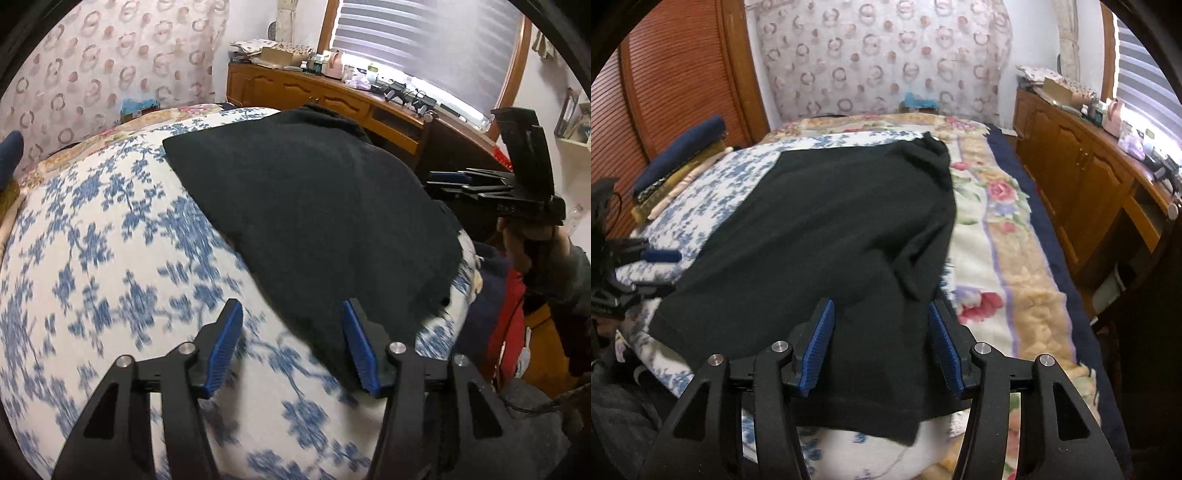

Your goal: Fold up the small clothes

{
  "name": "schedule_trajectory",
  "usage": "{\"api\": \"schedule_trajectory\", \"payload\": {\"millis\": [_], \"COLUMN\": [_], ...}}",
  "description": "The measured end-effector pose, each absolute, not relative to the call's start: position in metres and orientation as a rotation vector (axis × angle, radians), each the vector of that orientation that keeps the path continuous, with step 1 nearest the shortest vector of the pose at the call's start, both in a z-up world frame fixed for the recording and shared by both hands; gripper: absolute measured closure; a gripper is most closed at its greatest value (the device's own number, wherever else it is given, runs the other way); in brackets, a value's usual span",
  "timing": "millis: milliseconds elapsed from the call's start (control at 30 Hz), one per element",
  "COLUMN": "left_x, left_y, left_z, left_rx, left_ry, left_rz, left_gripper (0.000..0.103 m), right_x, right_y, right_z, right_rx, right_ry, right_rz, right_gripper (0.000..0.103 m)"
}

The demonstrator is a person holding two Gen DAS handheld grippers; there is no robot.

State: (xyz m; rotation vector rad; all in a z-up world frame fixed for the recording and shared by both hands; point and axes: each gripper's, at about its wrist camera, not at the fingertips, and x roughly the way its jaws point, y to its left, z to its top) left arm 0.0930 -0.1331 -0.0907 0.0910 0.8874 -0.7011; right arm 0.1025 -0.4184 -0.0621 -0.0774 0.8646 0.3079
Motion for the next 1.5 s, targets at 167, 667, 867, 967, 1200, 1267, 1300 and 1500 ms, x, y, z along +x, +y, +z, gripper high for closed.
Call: {"api": "schedule_trajectory", "payload": {"millis": [167, 667, 867, 967, 1200, 1267, 1300, 1500], "left_x": [0.074, 0.072, 0.101, 0.119, 0.152, 0.156, 0.159, 0.177], "left_y": [-0.133, -0.158, -0.172, -0.177, -0.176, -0.176, -0.175, -0.166], "left_z": [-0.091, -0.065, -0.020, -0.011, -0.005, -0.006, -0.005, -0.001], "left_rx": [0.048, 0.017, 0.021, 0.013, -0.036, -0.045, -0.050, -0.071], "left_ry": [0.887, 0.833, 0.734, 0.722, 0.715, 0.712, 0.710, 0.699], "left_rz": [-0.718, -0.803, -0.826, -0.830, -0.819, -0.815, -0.812, -0.786], "left_gripper": [0.053, 0.097, 0.098, 0.098, 0.098, 0.098, 0.098, 0.098], "right_x": [0.088, 0.064, 0.055, 0.057, 0.077, 0.083, 0.084, 0.103], "right_y": [-0.403, -0.375, -0.359, -0.354, -0.371, -0.384, -0.389, -0.398], "right_z": [-0.053, -0.050, -0.044, -0.050, -0.076, -0.079, -0.080, -0.066], "right_rx": [-0.086, -0.120, -0.155, -0.187, -0.284, -0.277, -0.270, -0.238], "right_ry": [0.823, 0.820, 0.804, 0.815, 0.864, 0.871, 0.875, 0.842], "right_rz": [0.344, 0.447, 0.526, 0.536, 0.405, 0.377, 0.374, 0.456], "right_gripper": [0.043, 0.035, 0.032, 0.031, 0.030, 0.030, 0.031, 0.086]}}
